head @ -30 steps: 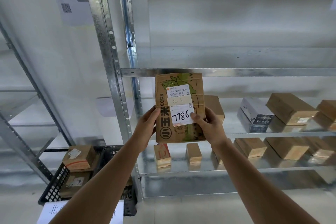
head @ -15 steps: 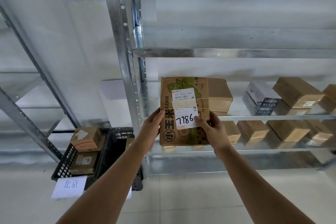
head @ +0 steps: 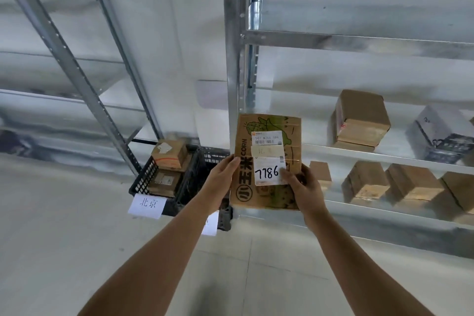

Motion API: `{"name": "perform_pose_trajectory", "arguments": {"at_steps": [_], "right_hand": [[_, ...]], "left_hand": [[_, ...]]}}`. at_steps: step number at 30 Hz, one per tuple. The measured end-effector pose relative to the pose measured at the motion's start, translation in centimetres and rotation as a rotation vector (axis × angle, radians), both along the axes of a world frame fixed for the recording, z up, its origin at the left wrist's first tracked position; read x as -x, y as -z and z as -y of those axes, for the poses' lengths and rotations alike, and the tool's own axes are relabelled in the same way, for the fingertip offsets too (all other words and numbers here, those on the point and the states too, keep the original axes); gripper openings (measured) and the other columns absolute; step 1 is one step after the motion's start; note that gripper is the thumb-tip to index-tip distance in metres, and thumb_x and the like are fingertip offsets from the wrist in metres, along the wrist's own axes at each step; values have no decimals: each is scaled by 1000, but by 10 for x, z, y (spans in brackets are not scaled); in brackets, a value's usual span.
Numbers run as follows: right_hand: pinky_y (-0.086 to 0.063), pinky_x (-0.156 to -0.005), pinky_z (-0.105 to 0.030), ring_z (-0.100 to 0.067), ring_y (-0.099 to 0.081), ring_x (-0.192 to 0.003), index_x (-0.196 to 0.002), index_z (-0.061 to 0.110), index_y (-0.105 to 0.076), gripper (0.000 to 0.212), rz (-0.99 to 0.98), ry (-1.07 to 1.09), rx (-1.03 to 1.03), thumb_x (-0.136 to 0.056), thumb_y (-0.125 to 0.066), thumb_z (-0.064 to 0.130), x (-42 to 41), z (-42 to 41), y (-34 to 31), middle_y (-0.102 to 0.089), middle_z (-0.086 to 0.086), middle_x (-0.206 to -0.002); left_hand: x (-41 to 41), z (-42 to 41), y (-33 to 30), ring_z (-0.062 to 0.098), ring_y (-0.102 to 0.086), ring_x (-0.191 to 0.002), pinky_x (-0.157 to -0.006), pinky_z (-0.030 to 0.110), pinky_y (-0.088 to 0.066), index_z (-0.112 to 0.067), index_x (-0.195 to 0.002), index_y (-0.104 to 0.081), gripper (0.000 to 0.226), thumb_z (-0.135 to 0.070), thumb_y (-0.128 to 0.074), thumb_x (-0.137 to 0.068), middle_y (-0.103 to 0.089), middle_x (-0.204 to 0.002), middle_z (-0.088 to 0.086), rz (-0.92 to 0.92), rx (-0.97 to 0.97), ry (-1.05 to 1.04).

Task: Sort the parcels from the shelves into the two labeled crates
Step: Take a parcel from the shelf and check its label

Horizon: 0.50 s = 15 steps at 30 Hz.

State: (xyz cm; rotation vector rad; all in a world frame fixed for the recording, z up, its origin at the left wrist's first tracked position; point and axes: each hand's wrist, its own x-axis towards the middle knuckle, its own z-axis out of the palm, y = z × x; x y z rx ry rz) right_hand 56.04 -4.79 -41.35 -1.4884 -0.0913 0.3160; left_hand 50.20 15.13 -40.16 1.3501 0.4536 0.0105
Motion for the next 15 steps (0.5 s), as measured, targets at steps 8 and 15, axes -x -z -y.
{"name": "perform_pose_trajectory", "arguments": {"at_steps": [8, 15], "right_hand": [[-60, -70, -29, -12, -74, -90, -123, 34, -61, 33, -61, -45, 65, -91, -71, 34, 12, -117, 29, -75, 9, -107], [-59, -64, -24, -7, -74, -82, -118, 31, -59, 26, -174, 26, 95, -94, -68, 29, 31, -253, 63, -75, 8, -103]], "left_hand": [[22, -114, 33, 28, -71, -107, -96, 55, -54, -32, -122, -60, 23, -34, -44, -106, -74, -113, 8, -65, -19, -30], [24, -252, 68, 27, -72, -100, -96, 53, -54, -28, -115, -58, 16, -31, -45, -106, -76, -104, 5, -164, 17, 3]]}}
